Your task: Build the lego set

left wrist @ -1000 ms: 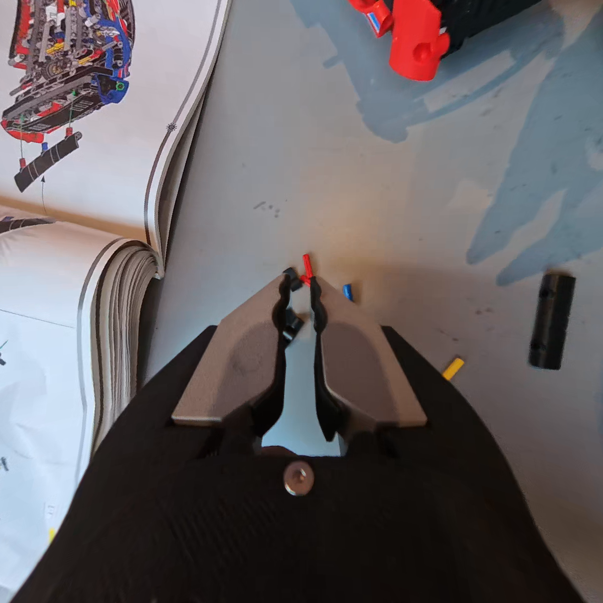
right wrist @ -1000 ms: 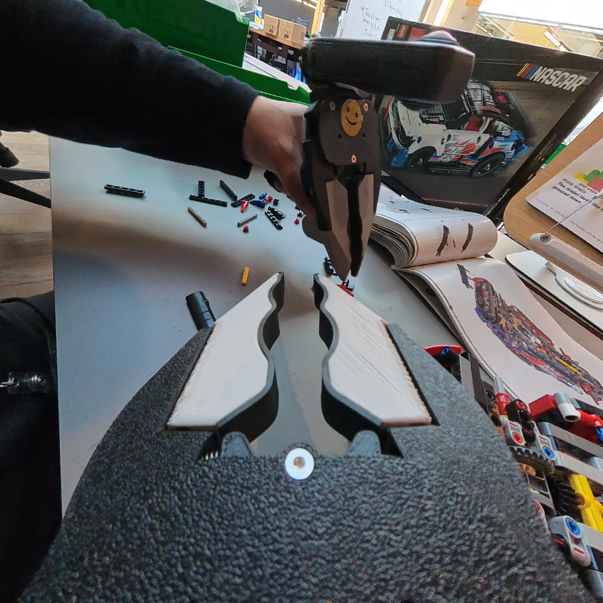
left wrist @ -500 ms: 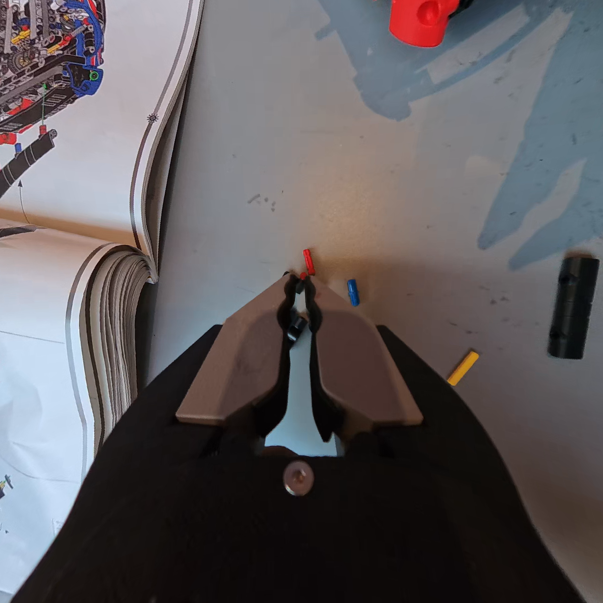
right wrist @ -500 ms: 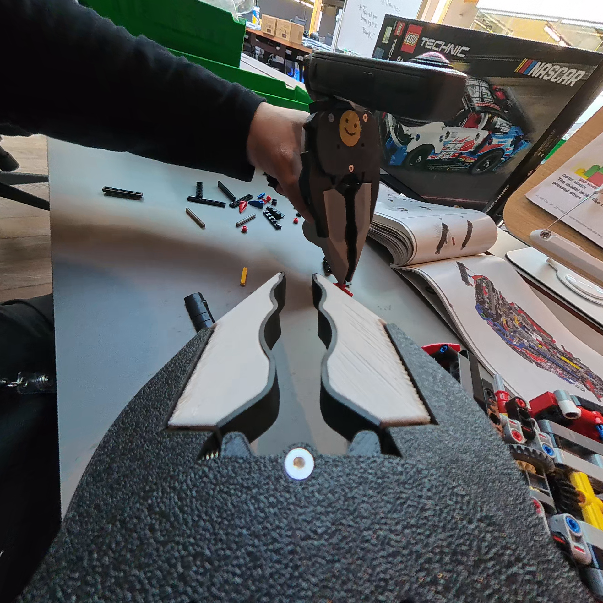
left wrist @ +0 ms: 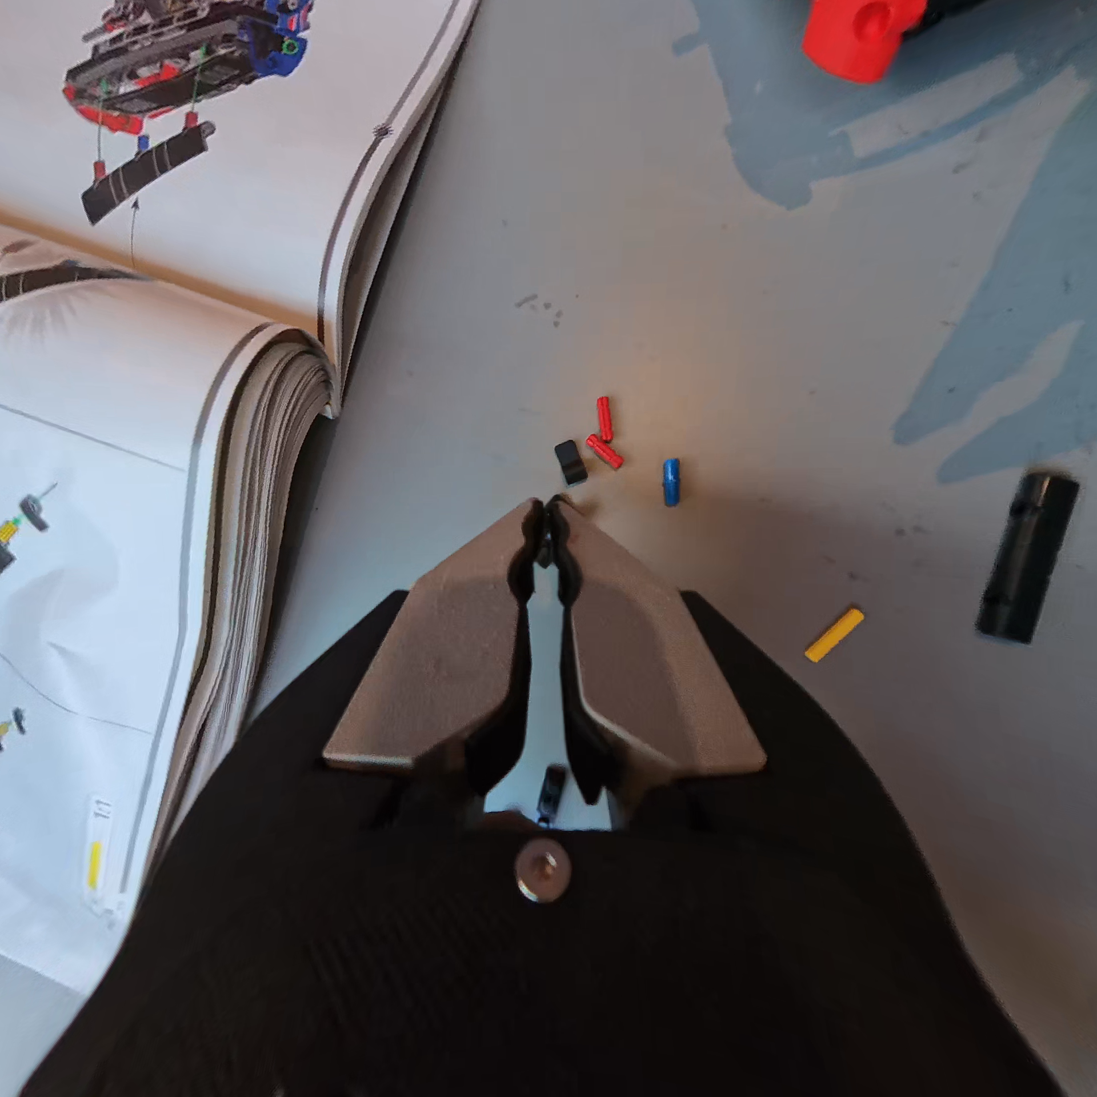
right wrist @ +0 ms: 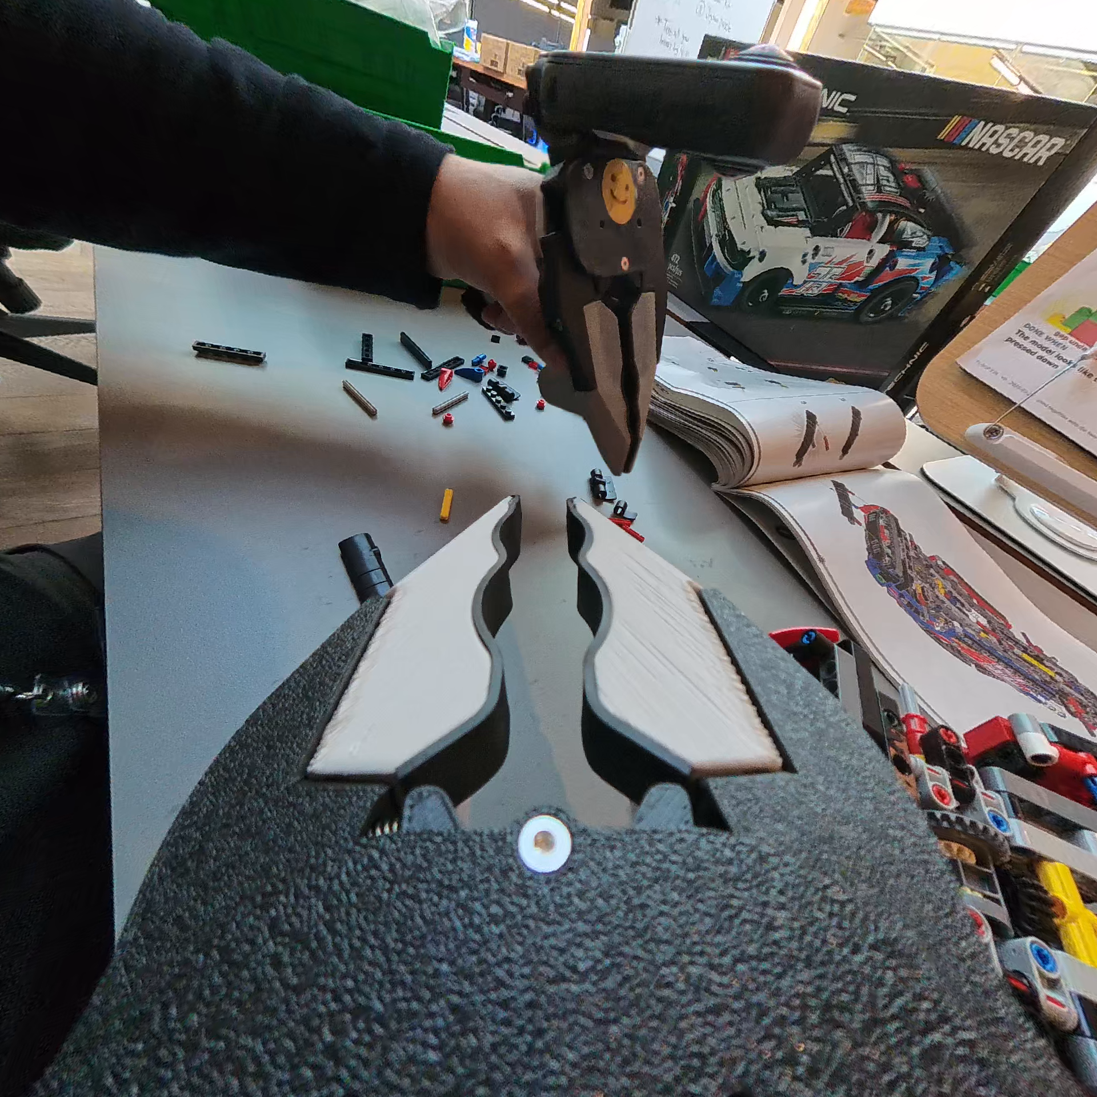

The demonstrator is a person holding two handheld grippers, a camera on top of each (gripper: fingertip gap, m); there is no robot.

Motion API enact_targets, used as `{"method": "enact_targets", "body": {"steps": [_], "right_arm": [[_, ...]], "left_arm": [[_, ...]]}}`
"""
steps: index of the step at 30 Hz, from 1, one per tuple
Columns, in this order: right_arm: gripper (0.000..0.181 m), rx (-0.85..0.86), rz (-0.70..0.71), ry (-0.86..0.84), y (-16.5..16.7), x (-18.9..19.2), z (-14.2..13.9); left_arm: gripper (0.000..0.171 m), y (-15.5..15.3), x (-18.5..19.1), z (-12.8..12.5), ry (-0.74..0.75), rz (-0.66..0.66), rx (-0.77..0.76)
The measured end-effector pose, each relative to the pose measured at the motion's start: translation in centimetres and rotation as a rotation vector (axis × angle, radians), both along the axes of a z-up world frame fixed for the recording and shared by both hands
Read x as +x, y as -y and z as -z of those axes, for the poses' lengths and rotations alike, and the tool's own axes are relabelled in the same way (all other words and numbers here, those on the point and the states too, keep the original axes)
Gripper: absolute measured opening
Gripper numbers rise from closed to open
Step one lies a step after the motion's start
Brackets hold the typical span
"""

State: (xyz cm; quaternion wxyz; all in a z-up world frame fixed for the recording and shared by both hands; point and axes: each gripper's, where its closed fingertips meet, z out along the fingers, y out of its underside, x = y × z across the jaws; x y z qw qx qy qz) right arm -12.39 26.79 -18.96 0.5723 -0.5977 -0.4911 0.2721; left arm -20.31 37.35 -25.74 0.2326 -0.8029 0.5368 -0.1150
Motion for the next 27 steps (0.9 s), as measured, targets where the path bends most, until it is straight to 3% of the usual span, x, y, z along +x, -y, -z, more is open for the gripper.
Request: {"method": "enact_targets", "body": {"steps": [5,12,15,20,23,27], "right_arm": [[0.015,-0.003,-0.001,-0.004,0.0,0.0,0.0],[0.015,-0.004,0.0,-0.006,0.0,0.0,-0.1],[0.015,-0.005,0.0,-0.006,0.0,0.0,-0.1],[0.015,-0.003,0.004,-0.007,-0.1,0.1,-0.1],[0.015,0.005,0.017,0.004,-0.2,0.2,0.0],[0.023,0.049,0.035,0.131,-0.6,-0.1,1.3]], "left_arm": [[0.016,0.5,1.1,0.4,0.042,-0.092,-0.104],[0.016,0.4,1.5,1.7,-0.018,-0.08,-0.104],[0.006,0.1,1.4,1.8,-0.038,-0.071,-0.078],[0.005,0.7,1.1,1.4,-0.046,-0.061,-0.067],[0.006,2.8,1.6,0.1,-0.009,-0.033,-0.11],[0.006,8.0,3.5,-1.7,0.079,0.056,-0.268]]}}
